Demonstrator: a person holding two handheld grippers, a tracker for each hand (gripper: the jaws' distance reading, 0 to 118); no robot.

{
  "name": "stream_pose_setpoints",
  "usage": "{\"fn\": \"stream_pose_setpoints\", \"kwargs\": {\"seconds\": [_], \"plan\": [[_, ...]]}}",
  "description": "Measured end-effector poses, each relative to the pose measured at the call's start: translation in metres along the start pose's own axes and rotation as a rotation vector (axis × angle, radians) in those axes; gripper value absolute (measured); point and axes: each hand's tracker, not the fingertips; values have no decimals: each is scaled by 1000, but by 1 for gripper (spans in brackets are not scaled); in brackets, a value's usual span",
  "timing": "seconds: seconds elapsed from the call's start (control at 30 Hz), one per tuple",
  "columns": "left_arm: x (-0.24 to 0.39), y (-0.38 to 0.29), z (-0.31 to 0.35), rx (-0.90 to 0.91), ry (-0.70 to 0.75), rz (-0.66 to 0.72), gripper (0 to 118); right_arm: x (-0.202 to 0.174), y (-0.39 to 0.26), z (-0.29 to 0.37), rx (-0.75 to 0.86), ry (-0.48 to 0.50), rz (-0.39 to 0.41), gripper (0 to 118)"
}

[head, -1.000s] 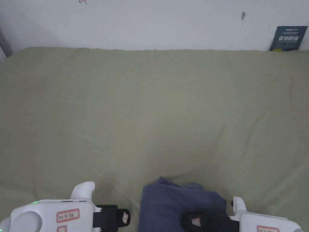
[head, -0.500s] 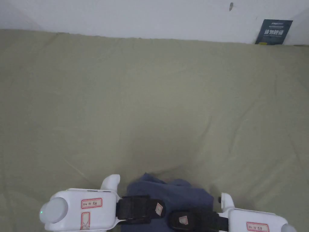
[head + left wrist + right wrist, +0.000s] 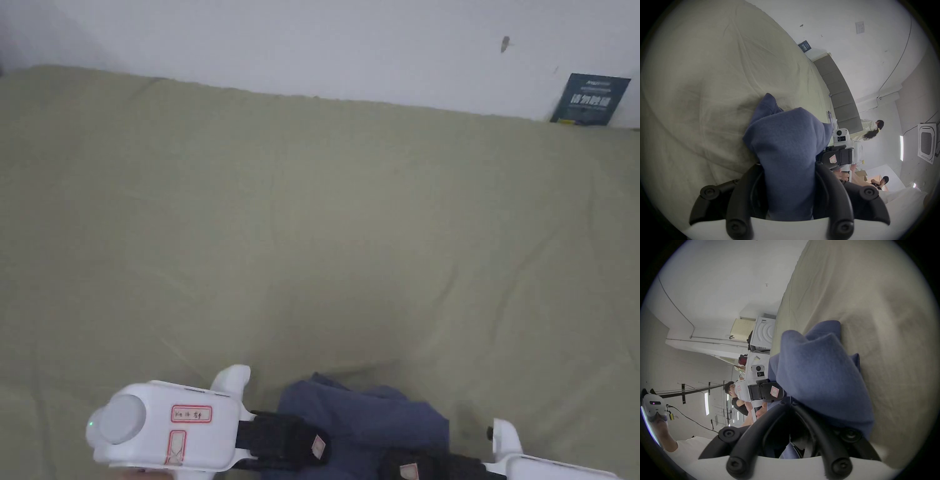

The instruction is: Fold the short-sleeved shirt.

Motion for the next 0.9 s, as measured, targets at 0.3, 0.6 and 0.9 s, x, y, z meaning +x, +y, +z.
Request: {"fn": "stream_pose_setpoints", "kwargs": {"seconds": [0.3, 0.6, 0.9], "plan": [[-24, 7, 108, 82, 110, 15, 38, -37, 5, 41, 77, -32, 89, 0], [-109, 46, 294, 125, 357, 99, 38, -54, 16, 63, 190, -92, 120, 0], [-144, 78, 329, 67, 337, 160, 38, -55, 20, 62, 209, -171, 100, 0]]}}
